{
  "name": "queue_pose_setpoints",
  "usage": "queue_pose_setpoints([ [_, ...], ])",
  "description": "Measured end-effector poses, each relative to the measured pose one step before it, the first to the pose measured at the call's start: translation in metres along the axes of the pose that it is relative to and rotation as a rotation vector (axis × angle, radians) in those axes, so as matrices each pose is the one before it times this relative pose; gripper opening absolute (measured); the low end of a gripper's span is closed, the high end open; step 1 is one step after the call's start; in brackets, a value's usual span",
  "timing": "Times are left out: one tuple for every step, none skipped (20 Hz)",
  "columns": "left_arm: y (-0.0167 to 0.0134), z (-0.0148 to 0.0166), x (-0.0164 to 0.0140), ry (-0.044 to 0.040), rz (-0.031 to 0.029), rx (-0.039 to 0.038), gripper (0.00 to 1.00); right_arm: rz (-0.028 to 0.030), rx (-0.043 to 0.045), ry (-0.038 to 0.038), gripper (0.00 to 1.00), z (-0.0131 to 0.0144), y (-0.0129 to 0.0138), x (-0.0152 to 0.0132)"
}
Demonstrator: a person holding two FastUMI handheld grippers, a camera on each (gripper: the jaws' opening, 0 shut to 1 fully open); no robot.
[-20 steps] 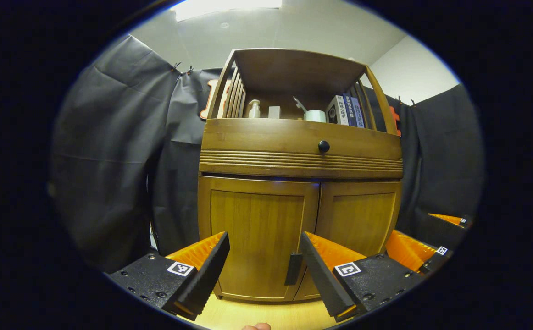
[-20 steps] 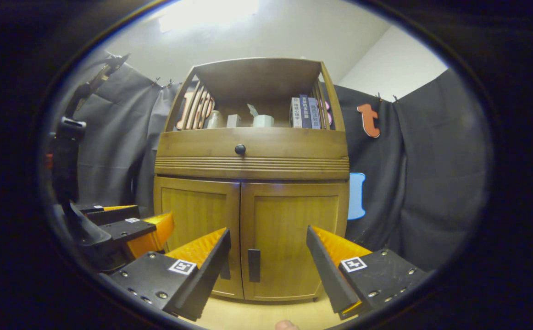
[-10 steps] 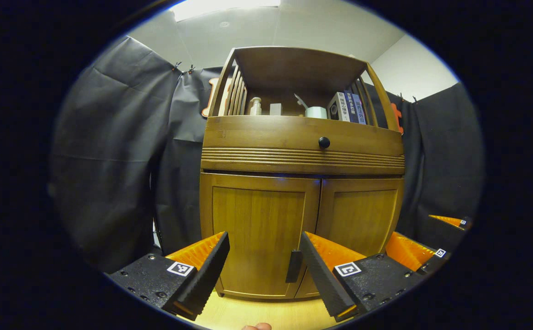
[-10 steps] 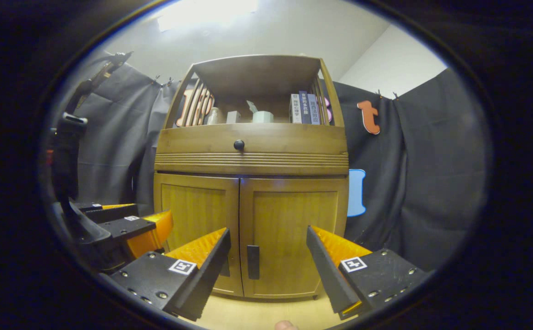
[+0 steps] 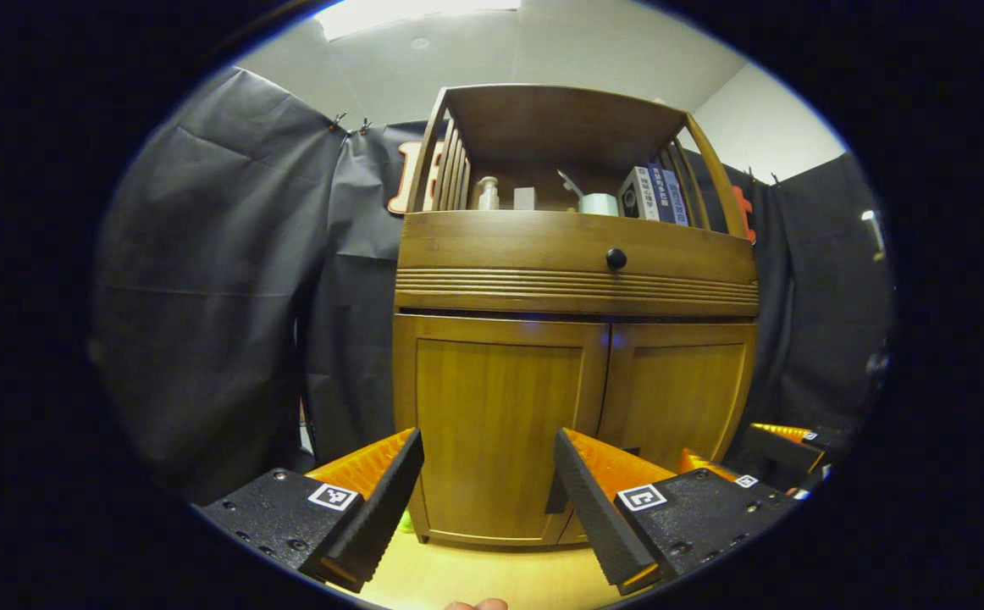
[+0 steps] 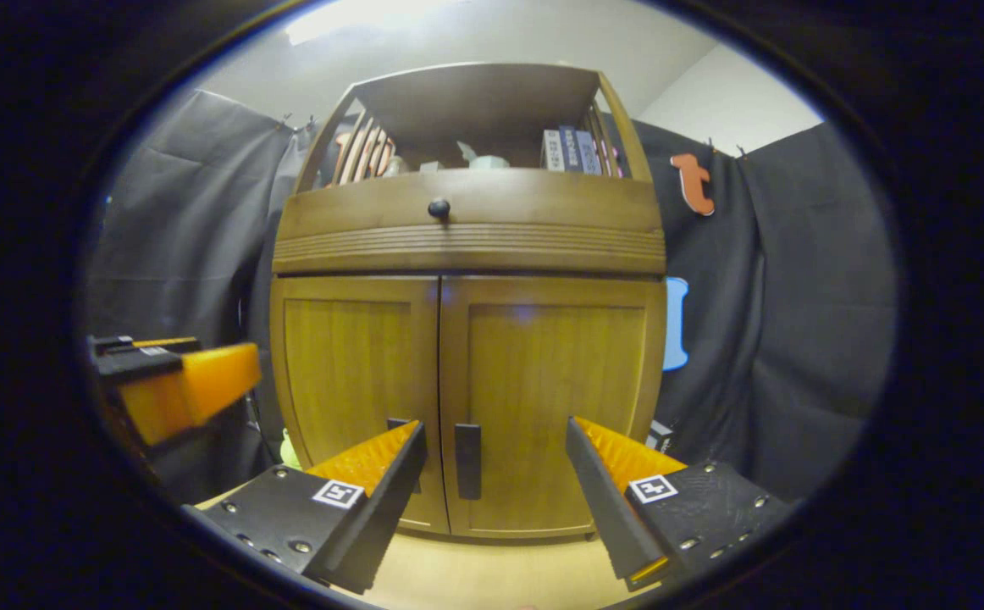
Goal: Open the right door of the double-door shoe cabinet with the right hand, and open the left door with the left hand.
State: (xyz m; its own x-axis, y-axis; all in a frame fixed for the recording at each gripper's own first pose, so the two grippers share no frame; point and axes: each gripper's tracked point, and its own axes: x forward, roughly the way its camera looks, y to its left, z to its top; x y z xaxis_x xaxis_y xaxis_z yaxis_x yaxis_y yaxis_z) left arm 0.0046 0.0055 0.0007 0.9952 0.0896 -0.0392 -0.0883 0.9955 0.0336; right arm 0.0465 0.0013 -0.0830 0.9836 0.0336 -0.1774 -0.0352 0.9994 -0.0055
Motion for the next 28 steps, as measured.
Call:
queue_pose_setpoints([
  [0.00419,0.00278,-0.00114,-0.00194,0.02014,0.00564,0.92,0.00578,-0.01116,0.02312,0.99,-0.01130,0.00370,0.01270],
  [0.00564,0.00451,-0.00135,-0.00198,0.02456,0.00590,0.92,0.00237,-0.00951,0.02327,0.89,-0.00922,0.00306,0.01134],
  [0.01038,0.00301,-0.00108,-0.00232,0.02795,0.00712,0.92,0.01992,0.00074,0.01247,0.82,-0.00982,0.00682,0.01082],
  [0.00893,-0.00516,-0.00116,-0.00124,0.02744,0.00579,0.92,-0.00556,0.00171,0.01544,0.82,-0.00575,0.00236,0.00994],
  [0.00675,-0.00094,-0.00132,0.00208,0.02846,0.00501,0.92,0.01192,0.00308,0.01588,0.70,-0.00728,0.00443,0.01117],
  [0.00734,-0.00088,-0.00059,0.00149,0.02066,0.00233,0.92,-0.00126,0.00289,0.01398,0.71,-0.00525,0.00227,0.01048],
  [0.00764,-0.00037,-0.00028,0.00258,0.02538,0.00119,0.92,-0.00289,-0.00320,0.01436,0.70,-0.00997,0.00064,0.01270],
  [0.00729,-0.00138,-0.00084,0.00345,0.02199,0.00116,0.92,-0.00909,-0.00231,0.00897,0.70,-0.00327,0.00048,0.00705],
  [0.00649,-0.00152,-0.00069,0.00534,0.02138,0.00270,0.92,-0.00274,-0.00113,0.00863,0.51,-0.00389,0.00341,0.00741],
  [0.00792,-0.00155,-0.00090,0.00527,0.02186,0.00363,0.92,-0.00494,-0.00205,0.00839,0.47,-0.00232,0.00161,0.00772],
  [0.00668,-0.00034,-0.00045,0.00304,0.02179,0.00305,0.92,-0.00810,-0.00426,0.00602,0.47,-0.00335,-0.00032,0.00663],
  [0.00659,-0.00067,0.00035,0.00107,0.01869,0.00090,0.92,0.00300,-0.00087,0.00545,0.48,-0.00226,0.00149,0.00533],
  [0.00560,0.00030,0.00011,0.00188,0.01633,-0.00031,0.92,0.00345,0.00341,0.00947,0.48,-0.00272,0.00259,0.00817],
  [0.00414,-0.00168,-0.00064,0.00341,0.01384,-0.00051,0.92,0.00544,0.00724,0.01105,0.46,-0.00280,0.00097,0.00186],
  [0.00371,-0.00159,0.00008,0.00479,0.01100,-0.00069,0.92,0.00262,0.00596,0.01096,0.47,-0.00259,0.00059,0.00162],
  [0.00303,-0.00143,-0.00026,0.00429,0.00849,-0.00059,0.92,-0.01913,-0.00597,0.01324,0.47,0.00061,-0.00342,-0.00295],
  [0.00214,0.00004,-0.00043,0.00230,0.00707,-0.00033,0.92,0.00261,0.02401,-0.01026,0.37,0.00113,0.00260,0.00881],
  [0.00288,-0.00133,0.00058,0.00170,0.00399,-0.00008,0.92,-0.00757,0.00688,0.00722,0.28,-0.00219,-0.00107,0.00058],
  [0.00089,-0.00013,-0.00013,0.00120,0.00221,-0.00085,0.92,-0.00627,-0.01114,-0.00498,0.32,-0.00044,-0.00083,0.00078],
  [0.00042,-0.00099,0.00042,0.00177,-0.00139,-0.00209,0.92,-0.00234,-0.00069,0.00501,0.32,0.00076,-0.00036,-0.00058],
  [-0.00166,-0.00014,-0.00079,0.00192,-0.00600,-0.00265,0.92,0.00047,0.00966,0.00204,0.28,-0.00010,0.00044,-0.00341],
  [-0.00160,-0.00028,-0.00050,0.00057,-0.00590,-0.00183,0.92,0.00175,0.01134,0.00601,0.28,-0.00088,0.00089,0.00050],
  [-0.00168,0.00067,-0.00094,-0.00126,-0.00581,-0.00082,0.92,0.00014,0.00634,-0.00002,0.28,-0.00066,0.00047,-0.00120],
  [-0.00165,-0.00055,-0.00035,-0.00176,-0.00629,-0.00026,0.92,-0.00096,-0.00106,-0.00127,0.28,-0.00084,-0.00033,-0.00067],
  [-0.00151,0.00019,-0.00131,-0.00102,-0.00642,0.00073,0.92,-0.00122,-0.00208,-0.00395,0.28,0.00099,-0.00158,0.00067],
  [-0.00190,0.00023,-0.00080,-0.00072,-0.00664,-0.00015,0.92,-0.00222,-0.00029,-0.00287,0.27,0.00074,-0.00105,0.00040],
  [-0.00175,0.00031,-0.00062,0.00065,-0.00647,-0.00194,0.92,-0.00331,0.00124,0.00051,0.28,-0.00011,0.00117,0.00100],
  [-0.00167,-0.00081,-0.00171,0.00167,-0.00737,-0.00426,0.92,-0.00369,0.00219,0.00171,0.28,0.00024,0.00048,0.00059],
])
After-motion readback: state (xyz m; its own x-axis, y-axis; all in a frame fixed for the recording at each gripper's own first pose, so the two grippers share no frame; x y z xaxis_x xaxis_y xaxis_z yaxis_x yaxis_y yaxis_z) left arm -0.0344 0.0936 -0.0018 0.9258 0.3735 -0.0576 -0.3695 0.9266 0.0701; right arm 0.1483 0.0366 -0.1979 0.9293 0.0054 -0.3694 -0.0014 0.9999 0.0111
